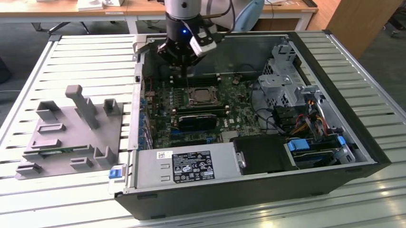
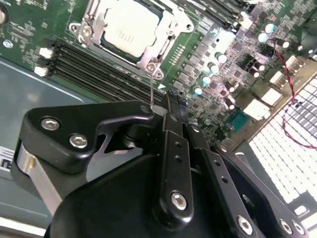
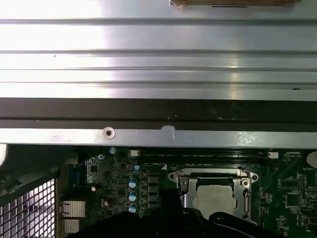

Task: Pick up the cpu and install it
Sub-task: 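Install the first cpu locking lever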

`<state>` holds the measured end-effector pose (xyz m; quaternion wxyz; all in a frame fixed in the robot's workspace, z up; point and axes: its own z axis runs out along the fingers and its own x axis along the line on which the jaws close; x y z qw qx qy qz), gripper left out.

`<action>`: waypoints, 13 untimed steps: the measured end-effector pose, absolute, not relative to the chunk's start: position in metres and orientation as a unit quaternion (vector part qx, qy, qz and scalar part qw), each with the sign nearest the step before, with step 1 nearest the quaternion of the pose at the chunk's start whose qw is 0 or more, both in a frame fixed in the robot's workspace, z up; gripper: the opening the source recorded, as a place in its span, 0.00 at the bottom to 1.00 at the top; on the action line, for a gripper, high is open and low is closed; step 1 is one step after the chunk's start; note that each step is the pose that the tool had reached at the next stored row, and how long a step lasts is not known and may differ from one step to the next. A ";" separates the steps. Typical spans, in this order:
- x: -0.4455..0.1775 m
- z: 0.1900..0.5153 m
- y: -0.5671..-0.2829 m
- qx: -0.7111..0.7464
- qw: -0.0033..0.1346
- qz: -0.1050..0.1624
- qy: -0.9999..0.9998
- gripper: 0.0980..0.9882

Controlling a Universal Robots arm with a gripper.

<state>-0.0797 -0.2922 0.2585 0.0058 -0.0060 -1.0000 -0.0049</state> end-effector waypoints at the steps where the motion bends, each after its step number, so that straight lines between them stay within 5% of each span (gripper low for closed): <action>1: -0.078 0.258 -0.292 -0.006 0.006 -0.005 -1.000 0.01; 13: -0.061 0.257 -0.292 -0.006 0.008 -0.011 -1.000 0.01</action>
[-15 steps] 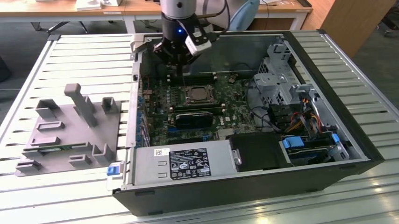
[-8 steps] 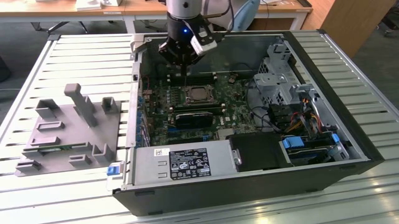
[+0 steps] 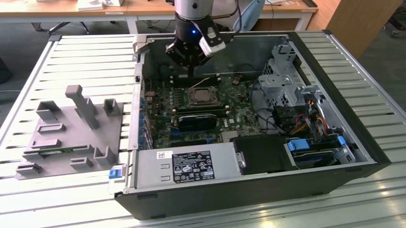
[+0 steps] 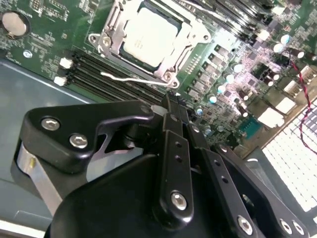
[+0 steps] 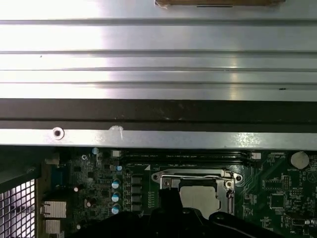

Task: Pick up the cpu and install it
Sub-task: 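Install the first cpu locking lever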

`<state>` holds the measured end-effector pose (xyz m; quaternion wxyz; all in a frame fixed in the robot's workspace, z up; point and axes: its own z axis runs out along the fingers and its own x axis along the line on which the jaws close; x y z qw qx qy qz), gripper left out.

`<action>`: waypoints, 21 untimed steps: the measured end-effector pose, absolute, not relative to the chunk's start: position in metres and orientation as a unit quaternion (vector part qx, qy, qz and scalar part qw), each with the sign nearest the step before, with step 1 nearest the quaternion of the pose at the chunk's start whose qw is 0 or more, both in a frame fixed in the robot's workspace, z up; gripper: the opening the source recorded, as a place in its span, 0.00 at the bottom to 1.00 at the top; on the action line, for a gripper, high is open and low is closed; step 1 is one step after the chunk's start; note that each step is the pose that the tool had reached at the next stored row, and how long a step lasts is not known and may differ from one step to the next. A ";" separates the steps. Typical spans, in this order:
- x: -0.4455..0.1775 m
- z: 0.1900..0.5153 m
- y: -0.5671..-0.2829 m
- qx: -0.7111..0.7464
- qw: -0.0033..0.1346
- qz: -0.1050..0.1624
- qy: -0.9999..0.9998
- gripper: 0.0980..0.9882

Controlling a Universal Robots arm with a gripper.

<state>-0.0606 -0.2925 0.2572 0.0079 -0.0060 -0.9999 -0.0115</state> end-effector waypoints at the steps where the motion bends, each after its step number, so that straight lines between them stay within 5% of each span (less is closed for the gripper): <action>1: -0.061 0.257 -0.293 -0.006 0.008 -0.020 -1.000 0.01; 4: -0.061 0.257 -0.295 -0.006 0.008 -0.040 -0.999 0.01; 21: -0.049 0.237 -0.296 0.019 0.006 -0.043 -0.999 0.01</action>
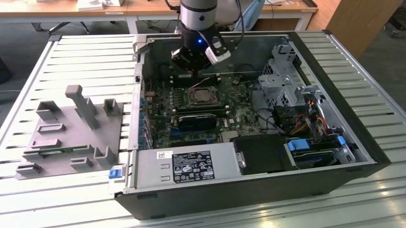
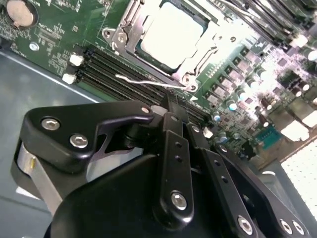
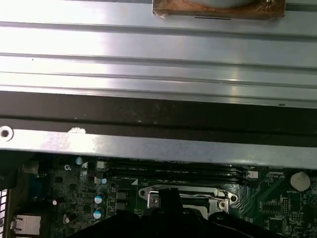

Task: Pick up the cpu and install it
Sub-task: 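Install the first cpu locking lever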

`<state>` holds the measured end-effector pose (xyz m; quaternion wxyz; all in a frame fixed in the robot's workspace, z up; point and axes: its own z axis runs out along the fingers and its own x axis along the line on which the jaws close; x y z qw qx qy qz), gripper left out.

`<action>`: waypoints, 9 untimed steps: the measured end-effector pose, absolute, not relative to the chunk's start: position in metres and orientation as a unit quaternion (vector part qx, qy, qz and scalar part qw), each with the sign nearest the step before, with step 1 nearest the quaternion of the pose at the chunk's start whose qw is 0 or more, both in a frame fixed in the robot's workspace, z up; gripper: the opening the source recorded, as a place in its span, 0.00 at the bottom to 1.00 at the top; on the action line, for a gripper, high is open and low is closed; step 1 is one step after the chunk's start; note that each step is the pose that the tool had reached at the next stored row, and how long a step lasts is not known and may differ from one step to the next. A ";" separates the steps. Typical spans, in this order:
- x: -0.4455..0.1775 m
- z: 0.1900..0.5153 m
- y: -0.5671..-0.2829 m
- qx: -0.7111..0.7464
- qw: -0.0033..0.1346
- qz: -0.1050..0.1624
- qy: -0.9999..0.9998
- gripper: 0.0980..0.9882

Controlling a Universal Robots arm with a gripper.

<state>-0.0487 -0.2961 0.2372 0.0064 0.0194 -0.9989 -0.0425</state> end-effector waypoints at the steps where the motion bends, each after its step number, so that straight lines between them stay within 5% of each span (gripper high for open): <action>1: -0.048 0.236 -0.296 0.020 0.006 -0.043 -0.999 0.01; 9: -0.044 0.229 -0.295 0.018 0.006 -0.044 -0.999 0.01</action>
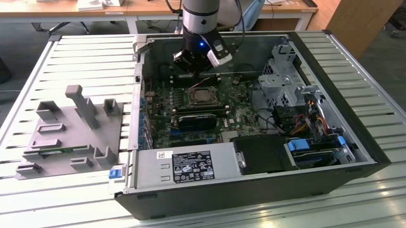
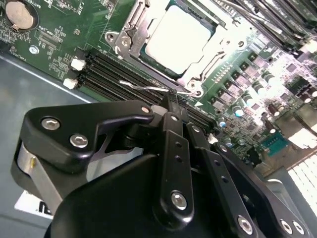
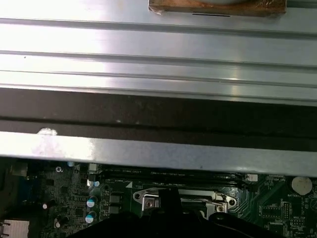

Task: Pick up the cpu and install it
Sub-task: 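Install the first cpu locking lever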

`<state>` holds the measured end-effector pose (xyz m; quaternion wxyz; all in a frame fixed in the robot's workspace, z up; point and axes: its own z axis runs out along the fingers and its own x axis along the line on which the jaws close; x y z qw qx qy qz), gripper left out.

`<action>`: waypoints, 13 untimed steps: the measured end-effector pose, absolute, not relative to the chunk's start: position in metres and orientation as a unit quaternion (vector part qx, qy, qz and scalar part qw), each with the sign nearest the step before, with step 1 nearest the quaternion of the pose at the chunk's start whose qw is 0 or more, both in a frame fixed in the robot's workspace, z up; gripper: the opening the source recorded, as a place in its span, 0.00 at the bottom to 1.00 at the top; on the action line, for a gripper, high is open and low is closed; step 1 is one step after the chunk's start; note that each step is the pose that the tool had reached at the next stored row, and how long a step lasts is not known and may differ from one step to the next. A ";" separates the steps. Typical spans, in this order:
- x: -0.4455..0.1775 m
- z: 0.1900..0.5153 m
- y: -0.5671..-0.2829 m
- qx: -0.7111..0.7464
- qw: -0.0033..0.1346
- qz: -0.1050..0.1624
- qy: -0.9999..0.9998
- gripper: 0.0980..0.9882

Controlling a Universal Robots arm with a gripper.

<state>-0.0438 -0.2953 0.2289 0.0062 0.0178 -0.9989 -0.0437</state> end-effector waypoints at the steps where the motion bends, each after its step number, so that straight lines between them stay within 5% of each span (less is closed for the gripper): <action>1: -0.043 0.228 -0.295 0.016 0.006 -0.044 -0.999 0.01; 13: -0.035 0.222 -0.292 0.013 0.006 -0.045 -0.999 0.01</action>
